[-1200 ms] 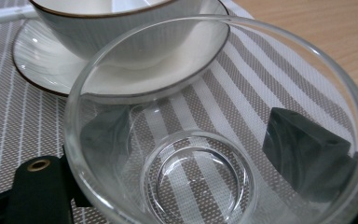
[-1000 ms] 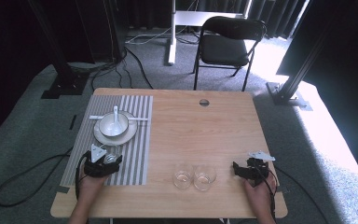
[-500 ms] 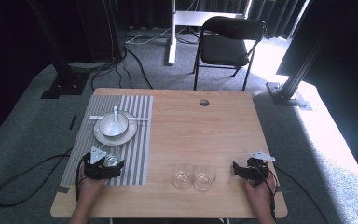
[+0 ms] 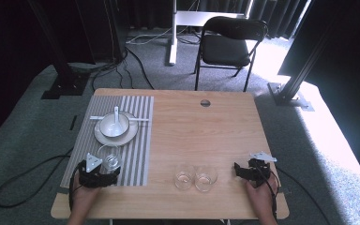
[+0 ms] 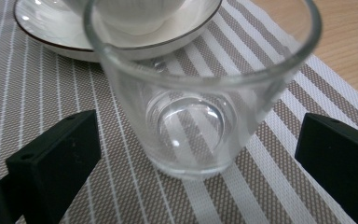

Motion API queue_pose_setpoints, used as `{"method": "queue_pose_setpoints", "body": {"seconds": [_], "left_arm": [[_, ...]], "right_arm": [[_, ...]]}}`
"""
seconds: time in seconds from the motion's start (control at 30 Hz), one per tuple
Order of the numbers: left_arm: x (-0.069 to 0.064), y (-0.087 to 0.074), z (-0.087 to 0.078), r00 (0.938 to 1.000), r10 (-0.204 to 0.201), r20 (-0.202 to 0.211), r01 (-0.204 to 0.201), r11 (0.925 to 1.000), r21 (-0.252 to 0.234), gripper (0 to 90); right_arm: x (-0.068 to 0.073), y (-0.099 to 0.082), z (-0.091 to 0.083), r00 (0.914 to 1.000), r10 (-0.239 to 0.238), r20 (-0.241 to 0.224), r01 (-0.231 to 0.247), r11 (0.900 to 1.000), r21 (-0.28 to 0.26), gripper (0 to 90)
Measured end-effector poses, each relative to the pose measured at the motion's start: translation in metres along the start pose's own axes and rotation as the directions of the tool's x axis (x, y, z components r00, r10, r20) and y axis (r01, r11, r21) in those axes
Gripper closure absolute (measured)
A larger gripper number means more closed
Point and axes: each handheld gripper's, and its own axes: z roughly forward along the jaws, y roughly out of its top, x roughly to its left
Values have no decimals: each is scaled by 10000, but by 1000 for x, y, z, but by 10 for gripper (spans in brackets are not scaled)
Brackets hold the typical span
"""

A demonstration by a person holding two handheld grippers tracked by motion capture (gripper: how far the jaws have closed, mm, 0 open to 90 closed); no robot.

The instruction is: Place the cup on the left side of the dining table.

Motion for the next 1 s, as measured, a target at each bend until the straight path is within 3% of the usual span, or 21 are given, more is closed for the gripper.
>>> {"method": "queue_pose_setpoints", "body": {"seconds": [0.7, 0.87, 1.0], "left_arm": [[13, -27, -37, 9986, -151, -505, 150, 9999, -30, 7], [15, -31, -42, 9987, -292, -413, 290, 9996, -38, 7], [13, -35, -45, 9986, -10, -529, 15, 10000, 98, 7]], "right_arm": [[0, 0, 0, 10000, 0, 0, 0, 10000, 2, 124], [0, 0, 0, 10000, 0, 0, 0, 10000, 2, 124], [0, 0, 0, 10000, -6, 0, 6, 10000, -1, 124]]}}
